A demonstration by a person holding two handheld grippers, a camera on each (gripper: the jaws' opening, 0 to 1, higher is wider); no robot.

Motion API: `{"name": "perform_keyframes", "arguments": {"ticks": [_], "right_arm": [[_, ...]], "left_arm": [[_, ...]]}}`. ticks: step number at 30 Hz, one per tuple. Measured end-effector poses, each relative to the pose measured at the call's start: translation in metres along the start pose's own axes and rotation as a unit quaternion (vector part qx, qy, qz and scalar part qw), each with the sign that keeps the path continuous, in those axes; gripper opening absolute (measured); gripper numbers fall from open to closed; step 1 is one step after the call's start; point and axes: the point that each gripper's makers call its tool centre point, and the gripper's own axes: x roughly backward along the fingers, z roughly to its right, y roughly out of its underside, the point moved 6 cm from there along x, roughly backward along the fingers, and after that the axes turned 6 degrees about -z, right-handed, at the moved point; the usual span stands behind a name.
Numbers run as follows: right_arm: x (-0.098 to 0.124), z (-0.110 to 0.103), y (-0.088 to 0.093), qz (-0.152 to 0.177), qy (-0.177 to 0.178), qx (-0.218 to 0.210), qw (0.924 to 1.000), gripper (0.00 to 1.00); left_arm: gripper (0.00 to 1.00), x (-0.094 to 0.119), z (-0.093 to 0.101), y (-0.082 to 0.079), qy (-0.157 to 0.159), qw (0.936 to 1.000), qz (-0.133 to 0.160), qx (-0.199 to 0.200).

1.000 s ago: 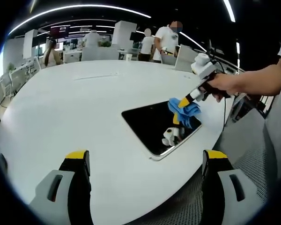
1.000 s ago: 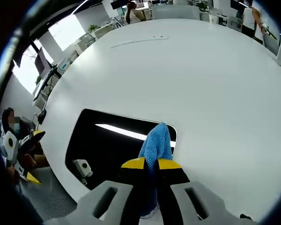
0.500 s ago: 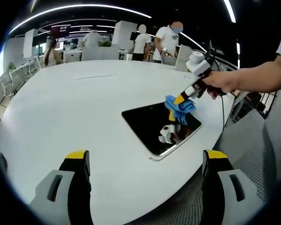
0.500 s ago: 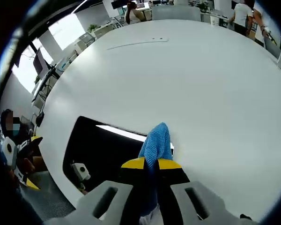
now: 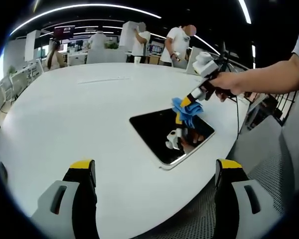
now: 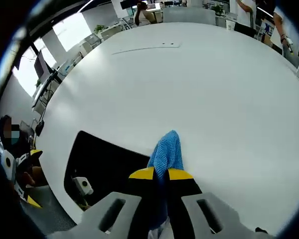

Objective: Wipe the mirror surface with the cleaning cloth until all visible marks leave the cleaned area.

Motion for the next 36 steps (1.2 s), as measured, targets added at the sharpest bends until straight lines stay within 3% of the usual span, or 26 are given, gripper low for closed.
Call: {"name": "perform_keyframes", "arguments": {"ticks": [14,21,31,36], "right_arm": [[0.001,0.001,0.001,0.004,-0.003,0.006,1.0000,0.02],[0.024,0.008,-0.002,0.027,-0.004,0.006,0.9996,0.03],[0.067,0.047,0.020,0.034,0.007,-0.018,0.9992,0.03],[0.075,0.064,0.032,0.029,0.012,-0.033,0.9990,0.03]], "left_arm": [[0.99,0.001,-0.001,-0.001,-0.004,1.0000,0.003,0.003],[0.99,0.001,-0.001,-0.001,-0.006,1.0000,0.003,0.002],[0.99,0.002,-0.002,-0.003,-0.009,0.9999,0.012,0.000],[0.99,0.002,-0.003,-0.003,-0.013,0.9998,0.015,0.000]]}}
